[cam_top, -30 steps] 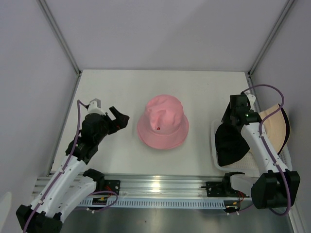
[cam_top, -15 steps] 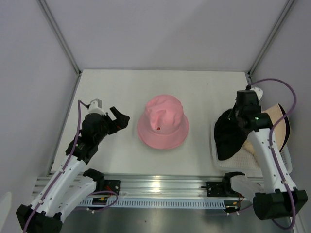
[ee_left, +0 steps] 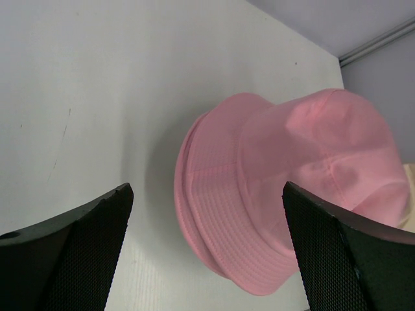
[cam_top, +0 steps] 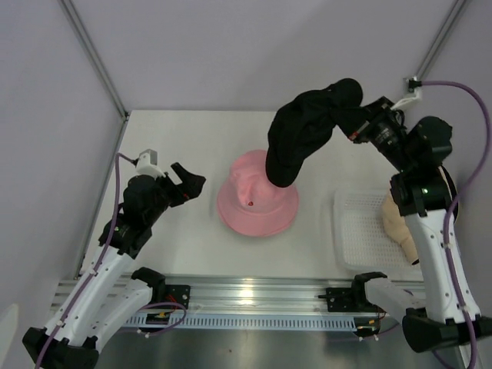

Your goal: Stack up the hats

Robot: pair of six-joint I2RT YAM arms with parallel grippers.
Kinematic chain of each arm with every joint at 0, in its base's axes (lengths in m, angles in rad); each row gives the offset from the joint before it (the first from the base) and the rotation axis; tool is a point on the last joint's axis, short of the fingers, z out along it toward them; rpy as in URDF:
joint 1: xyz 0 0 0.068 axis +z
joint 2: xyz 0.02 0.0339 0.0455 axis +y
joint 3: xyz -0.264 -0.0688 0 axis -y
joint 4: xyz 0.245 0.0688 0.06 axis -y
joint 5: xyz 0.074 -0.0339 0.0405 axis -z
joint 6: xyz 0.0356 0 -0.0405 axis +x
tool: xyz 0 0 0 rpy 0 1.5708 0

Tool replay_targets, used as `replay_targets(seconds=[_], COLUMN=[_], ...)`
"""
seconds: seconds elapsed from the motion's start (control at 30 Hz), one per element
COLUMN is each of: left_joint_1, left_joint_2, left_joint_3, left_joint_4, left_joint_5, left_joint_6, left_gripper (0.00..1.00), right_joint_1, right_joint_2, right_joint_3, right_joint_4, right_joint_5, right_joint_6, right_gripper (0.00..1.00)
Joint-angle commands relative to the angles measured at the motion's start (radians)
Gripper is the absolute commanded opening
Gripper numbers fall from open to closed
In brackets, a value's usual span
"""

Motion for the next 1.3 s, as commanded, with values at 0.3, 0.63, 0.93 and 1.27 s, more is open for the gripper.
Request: replay_targets(seconds=[0.3,0.63,0.93,1.27], left_joint_1=[-0.001,-0.001,0.002,0.001], left_joint_2=[-0.026,-0.044,-0.043,-0.017], left_joint_3=[0.107,0.107,0.118,0.091], left_joint_4=[0.059,0.066,0.068,0.097], left_joint_5=[-0.054,-0.063,-0.077,-0.058], left_joint_6=[0.015,0.005,0.006,-0.009], left_gripper=[0.99,0.99,1.0,1.0], right_joint_1=[0.213,0.225,0.272,0.282], right_joint_2=[0.302,0.323,0.331,0.386], right_joint_3=[0.141,0.23,0.151,0.046], right_joint_4=[0.253,0.273,0.267,-0.03], right_joint_5=[-0.346,-0.402,-0.389,-0.189], right_joint_6=[0.227,0.291,0.316,0.046], right_gripper=[0.0,0.0,0.0,0.0])
